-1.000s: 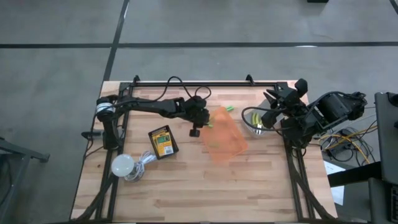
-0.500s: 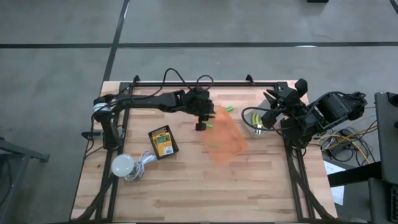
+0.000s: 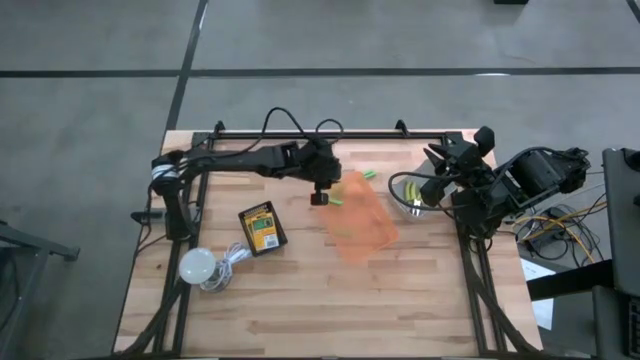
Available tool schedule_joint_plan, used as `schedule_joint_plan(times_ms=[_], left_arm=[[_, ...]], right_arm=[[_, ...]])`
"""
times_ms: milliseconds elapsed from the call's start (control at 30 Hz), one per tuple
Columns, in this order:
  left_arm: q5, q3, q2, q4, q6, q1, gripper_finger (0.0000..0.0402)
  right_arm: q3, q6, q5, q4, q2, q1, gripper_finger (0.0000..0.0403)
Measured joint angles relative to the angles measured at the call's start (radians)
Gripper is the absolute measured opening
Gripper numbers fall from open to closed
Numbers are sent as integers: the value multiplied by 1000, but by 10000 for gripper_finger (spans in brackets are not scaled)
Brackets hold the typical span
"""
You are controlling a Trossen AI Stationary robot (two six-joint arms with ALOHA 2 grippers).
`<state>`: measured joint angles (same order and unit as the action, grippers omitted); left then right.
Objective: Pick & Place School Supplies
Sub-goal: Move the orange bin to the top left of the table
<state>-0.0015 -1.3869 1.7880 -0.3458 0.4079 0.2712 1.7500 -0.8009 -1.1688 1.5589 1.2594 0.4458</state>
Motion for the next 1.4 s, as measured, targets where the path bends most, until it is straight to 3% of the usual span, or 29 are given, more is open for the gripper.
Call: schedule_joint_plan(times_ms=[167, 367, 833, 1233, 1400], left_arm=[[-3, 70, 1, -2, -12, 0, 90], [-86, 115, 1, 4, -12, 4, 90], [-62, 151, 1, -13, -14, 7, 88], [-67, 150, 5, -8, -25, 9, 12], [-82, 150, 5, -11, -31, 9, 7]], right_arm=[[0, 0, 0, 0, 0, 0, 57], [0, 0, 0, 0, 0, 0, 57], [0, -1, 0, -2, 0, 0, 57], [0, -7, -1, -3, 0, 0, 57], [0, -7, 0, -3, 0, 0, 57]])
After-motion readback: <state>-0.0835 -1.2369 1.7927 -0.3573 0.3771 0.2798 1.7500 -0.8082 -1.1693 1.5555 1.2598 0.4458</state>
